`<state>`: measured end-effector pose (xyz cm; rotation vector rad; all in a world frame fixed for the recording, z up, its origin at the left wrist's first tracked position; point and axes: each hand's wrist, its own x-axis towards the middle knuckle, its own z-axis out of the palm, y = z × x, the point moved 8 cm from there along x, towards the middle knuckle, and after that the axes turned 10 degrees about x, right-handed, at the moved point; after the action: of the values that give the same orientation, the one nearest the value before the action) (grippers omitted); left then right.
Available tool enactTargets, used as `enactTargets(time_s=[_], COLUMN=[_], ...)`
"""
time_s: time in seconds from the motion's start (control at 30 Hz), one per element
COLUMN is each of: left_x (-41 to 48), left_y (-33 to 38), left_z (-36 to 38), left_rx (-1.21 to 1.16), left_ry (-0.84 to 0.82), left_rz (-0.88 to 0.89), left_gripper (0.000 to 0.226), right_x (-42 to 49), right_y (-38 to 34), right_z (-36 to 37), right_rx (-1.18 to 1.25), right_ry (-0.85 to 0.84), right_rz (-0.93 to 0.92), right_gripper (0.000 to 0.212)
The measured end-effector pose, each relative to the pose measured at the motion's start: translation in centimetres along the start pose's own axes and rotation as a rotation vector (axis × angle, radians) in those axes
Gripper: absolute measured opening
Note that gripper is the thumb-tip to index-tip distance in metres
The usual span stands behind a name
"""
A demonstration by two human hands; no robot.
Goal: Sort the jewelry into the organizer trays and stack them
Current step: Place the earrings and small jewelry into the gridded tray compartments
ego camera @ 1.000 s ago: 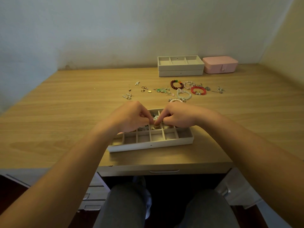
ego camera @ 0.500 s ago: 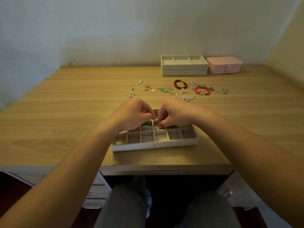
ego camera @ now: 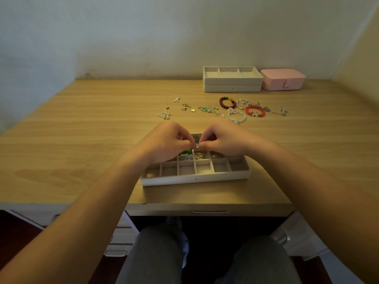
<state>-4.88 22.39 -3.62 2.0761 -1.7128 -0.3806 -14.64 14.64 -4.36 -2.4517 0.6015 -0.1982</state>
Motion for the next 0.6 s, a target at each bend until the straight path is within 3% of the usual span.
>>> enactTargets(time_s=[0.2, 0.47, 0.6], left_x=[0.2, 0.3, 0.2], left_y=[0.1, 0.5, 0.6], left_z=[0.9, 1.7, 1.9], left_rx=[0.046, 0.181, 0.200], left_ry=[-0.070, -0.111, -0.110], left_rz=[0.013, 0.030, 0.032], left_gripper=[0.028, 0.036, 0.030], right_x=[-0.6, -1.0, -1.2], right_y=[0.6, 0.4, 0.2], right_z=[-0.1, 0.5, 0.5], right_rx=[0.123, 0.035, 0.011], right_ry=[-0.099, -0.171, -0.167], right_rz=[0.043, 0.043, 0.035], right_gripper=[0.021, 0.024, 0.026])
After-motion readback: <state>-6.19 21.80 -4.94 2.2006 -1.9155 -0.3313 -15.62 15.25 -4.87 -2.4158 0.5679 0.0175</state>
